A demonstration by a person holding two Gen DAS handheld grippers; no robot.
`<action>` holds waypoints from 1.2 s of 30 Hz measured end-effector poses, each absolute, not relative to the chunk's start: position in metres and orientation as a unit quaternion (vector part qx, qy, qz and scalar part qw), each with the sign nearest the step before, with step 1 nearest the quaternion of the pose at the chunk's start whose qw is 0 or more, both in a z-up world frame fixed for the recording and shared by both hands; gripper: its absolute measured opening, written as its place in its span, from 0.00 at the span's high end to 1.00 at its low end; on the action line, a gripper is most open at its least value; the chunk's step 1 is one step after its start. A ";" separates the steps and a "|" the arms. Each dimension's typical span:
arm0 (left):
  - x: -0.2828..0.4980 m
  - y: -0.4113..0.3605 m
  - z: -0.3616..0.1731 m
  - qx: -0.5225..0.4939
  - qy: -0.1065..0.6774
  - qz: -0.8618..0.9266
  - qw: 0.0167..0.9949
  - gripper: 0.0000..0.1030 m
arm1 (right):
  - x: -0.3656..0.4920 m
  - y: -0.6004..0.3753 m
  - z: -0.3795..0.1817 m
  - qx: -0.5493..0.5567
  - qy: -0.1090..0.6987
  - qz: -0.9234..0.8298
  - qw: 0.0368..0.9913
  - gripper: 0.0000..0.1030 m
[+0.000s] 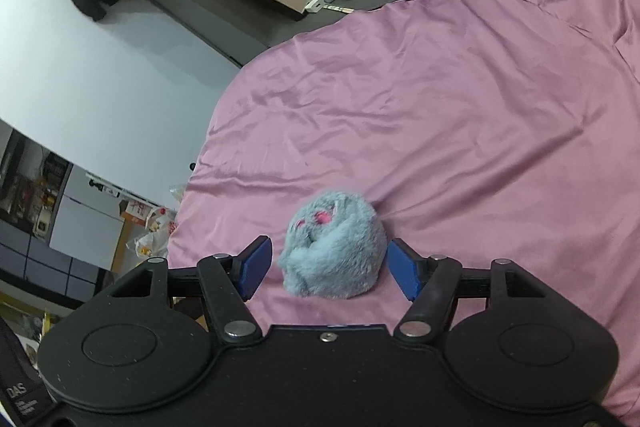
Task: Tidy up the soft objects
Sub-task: 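Move both tools to the grey fluffy plush on the bed, then grasp the grey fluffy plush with both tools together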
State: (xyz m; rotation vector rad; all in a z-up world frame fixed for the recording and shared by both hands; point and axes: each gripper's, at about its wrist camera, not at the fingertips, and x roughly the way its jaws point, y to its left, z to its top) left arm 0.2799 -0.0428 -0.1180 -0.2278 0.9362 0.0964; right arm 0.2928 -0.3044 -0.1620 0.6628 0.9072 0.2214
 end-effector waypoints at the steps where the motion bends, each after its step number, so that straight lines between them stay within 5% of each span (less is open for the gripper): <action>1: 0.283 -0.047 -0.120 -0.108 0.451 0.045 0.885 0.30 | 0.295 -0.307 -0.164 0.318 0.430 0.103 0.838 0.38; 22: 0.341 -0.095 -0.169 -0.115 0.490 0.025 0.864 0.34 | 0.335 -0.322 -0.211 0.366 0.467 0.106 0.798 0.46; 30: 0.348 -0.092 -0.181 -0.169 0.503 0.014 0.847 0.52 | 0.344 -0.319 -0.226 0.397 0.478 0.125 0.773 0.51; 31: 0.349 -0.091 -0.182 -0.178 0.505 0.011 0.844 0.60 | 0.344 -0.317 -0.227 0.397 0.478 0.127 0.773 0.52; 36: 0.340 -0.091 -0.181 -0.202 0.500 0.009 0.842 0.68 | 0.346 -0.315 -0.232 0.400 0.485 0.123 0.768 0.67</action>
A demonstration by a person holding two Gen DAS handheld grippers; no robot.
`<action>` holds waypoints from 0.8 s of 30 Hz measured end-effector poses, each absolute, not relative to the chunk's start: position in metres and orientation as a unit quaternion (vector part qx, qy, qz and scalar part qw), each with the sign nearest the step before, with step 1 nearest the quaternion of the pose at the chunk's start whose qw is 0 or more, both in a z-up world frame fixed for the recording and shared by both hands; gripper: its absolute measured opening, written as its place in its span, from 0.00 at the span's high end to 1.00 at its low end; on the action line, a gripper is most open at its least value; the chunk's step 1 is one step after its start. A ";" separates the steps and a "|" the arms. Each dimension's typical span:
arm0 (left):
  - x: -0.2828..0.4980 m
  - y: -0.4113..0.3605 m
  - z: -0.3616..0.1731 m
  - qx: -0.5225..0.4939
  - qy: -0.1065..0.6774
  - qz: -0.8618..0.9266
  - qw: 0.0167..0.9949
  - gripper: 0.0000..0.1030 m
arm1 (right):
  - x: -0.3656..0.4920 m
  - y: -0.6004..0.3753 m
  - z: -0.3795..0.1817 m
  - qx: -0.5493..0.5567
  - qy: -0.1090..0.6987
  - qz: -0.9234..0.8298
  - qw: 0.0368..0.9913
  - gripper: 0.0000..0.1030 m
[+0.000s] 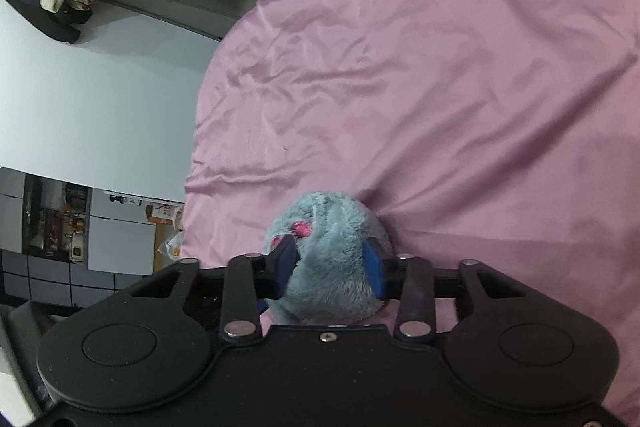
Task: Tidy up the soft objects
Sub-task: 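Grasp the grey fluffy plush with both tools together, then carry the grey plush with both tools into the box and open them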
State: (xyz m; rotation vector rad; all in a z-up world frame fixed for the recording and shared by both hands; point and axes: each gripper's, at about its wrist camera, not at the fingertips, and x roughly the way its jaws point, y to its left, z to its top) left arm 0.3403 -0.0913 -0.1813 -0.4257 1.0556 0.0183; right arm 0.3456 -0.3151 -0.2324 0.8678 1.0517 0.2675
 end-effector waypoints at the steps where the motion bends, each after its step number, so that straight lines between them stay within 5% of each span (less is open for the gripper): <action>1: 0.337 -0.091 -0.181 -0.208 0.500 0.009 0.841 0.68 | 0.345 -0.315 -0.233 0.398 0.486 0.119 0.769 0.71; 5: 0.325 -0.086 -0.178 -0.221 0.495 0.011 0.840 0.70 | 0.339 -0.313 -0.229 0.386 0.484 0.120 0.776 0.81; 24: 0.231 -0.061 -0.116 -0.235 0.456 -0.016 0.858 0.70 | 0.249 -0.292 -0.162 0.335 0.427 0.169 0.823 0.85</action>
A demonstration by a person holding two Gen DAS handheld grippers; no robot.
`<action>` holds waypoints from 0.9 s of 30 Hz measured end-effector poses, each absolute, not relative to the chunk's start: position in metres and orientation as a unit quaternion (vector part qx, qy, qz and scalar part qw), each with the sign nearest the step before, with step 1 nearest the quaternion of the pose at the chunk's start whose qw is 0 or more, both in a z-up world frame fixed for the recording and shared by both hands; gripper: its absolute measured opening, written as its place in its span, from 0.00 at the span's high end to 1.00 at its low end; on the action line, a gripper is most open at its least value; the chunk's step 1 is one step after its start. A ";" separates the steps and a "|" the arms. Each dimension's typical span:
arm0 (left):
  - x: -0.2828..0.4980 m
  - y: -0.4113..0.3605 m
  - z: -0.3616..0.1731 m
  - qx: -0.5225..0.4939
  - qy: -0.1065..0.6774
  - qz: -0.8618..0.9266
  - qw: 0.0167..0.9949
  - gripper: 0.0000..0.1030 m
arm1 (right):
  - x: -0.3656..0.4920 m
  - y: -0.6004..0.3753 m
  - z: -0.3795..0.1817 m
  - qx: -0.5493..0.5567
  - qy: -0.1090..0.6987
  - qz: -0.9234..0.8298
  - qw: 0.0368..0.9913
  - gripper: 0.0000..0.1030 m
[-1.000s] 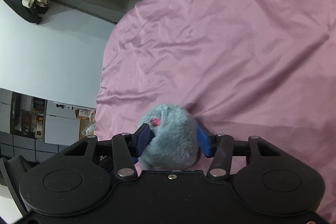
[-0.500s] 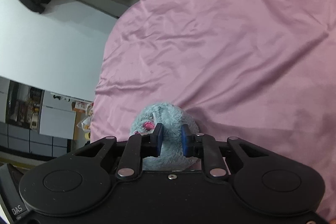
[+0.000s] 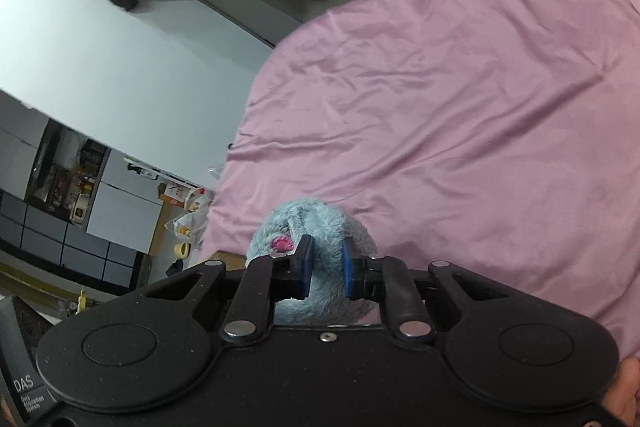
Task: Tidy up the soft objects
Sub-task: 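Carry the grey plush with both tools into the box and open them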
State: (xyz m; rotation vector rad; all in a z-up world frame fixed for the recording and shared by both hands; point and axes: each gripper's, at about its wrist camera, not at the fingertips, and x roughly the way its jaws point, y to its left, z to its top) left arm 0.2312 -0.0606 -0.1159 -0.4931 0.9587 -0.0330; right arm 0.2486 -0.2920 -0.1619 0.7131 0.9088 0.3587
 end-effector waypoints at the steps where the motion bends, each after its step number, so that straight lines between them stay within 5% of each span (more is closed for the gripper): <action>1: 0.227 -0.058 -0.113 -0.236 0.455 -0.017 0.859 0.70 | 0.244 -0.290 -0.159 0.336 0.425 0.170 0.823 0.85; 27: 0.151 0.085 -0.071 -0.308 0.387 0.021 0.869 0.70 | 0.196 -0.139 -0.097 0.252 0.416 0.229 0.843 0.85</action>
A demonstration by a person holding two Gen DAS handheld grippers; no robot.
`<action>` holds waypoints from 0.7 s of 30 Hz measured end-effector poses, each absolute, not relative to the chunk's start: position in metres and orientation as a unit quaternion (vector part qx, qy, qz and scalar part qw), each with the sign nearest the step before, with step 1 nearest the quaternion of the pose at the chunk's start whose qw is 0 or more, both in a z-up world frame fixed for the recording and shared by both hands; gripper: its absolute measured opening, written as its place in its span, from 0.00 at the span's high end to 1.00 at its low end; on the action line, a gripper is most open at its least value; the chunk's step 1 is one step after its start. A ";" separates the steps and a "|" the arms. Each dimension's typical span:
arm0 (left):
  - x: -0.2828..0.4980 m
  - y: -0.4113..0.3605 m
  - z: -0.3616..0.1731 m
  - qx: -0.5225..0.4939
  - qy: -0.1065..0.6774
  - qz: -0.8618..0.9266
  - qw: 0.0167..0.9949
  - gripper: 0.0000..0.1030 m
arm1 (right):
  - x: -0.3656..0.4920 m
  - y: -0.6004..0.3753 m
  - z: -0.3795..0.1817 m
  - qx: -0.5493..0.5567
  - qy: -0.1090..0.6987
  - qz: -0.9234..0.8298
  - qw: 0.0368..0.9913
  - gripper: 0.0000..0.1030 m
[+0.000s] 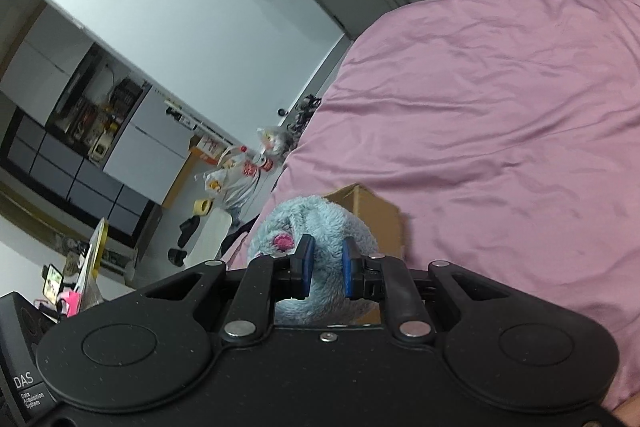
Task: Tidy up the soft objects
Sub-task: 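Carry the grey plush with both tools into the box and open them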
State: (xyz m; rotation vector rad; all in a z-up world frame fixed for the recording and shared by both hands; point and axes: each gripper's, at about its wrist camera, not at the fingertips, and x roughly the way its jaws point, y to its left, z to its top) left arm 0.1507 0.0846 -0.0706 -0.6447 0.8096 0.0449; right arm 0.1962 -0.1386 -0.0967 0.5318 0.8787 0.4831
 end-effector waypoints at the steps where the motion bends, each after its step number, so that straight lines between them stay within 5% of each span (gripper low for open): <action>1: 0.149 0.090 -0.072 -0.311 0.387 0.024 0.868 0.70 | 0.196 -0.132 -0.097 0.248 0.418 0.229 0.843 0.85; 21: 0.128 0.181 -0.108 -0.367 0.398 0.066 0.839 0.70 | 0.193 -0.033 -0.118 0.193 0.462 0.240 0.832 0.85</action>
